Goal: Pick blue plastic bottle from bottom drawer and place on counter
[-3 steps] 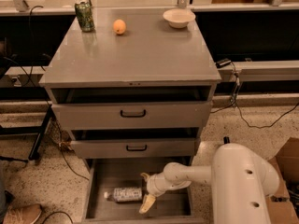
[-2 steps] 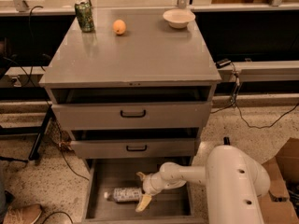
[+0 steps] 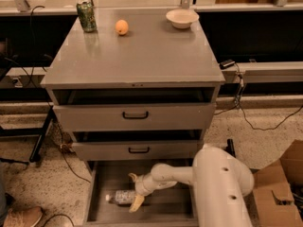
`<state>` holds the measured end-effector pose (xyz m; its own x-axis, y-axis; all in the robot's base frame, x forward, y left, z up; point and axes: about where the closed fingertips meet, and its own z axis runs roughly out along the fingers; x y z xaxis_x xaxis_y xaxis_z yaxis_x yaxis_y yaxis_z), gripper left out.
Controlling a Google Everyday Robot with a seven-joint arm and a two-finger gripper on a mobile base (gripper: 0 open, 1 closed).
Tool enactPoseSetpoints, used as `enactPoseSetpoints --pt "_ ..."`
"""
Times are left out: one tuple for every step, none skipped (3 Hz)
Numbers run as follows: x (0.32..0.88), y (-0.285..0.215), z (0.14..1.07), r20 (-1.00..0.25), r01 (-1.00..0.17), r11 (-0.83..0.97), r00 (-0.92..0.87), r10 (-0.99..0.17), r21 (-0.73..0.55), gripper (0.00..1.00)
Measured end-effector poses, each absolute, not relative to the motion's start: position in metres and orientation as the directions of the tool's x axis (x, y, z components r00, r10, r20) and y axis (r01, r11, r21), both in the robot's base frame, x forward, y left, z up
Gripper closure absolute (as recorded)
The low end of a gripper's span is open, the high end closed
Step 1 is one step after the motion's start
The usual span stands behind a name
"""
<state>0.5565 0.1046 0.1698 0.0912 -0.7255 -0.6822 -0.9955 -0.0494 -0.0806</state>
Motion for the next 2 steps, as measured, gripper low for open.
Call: enactPoseSetpoints --pt "0.559 0.123 0.155 -0.673 -0.995 -0.076 0.104 -0.733 -0.071 0.0" --pt "0.558 0.13 0.141 -0.66 -0.994 -0.092 0.105 -0.744 -0.054 0.18"
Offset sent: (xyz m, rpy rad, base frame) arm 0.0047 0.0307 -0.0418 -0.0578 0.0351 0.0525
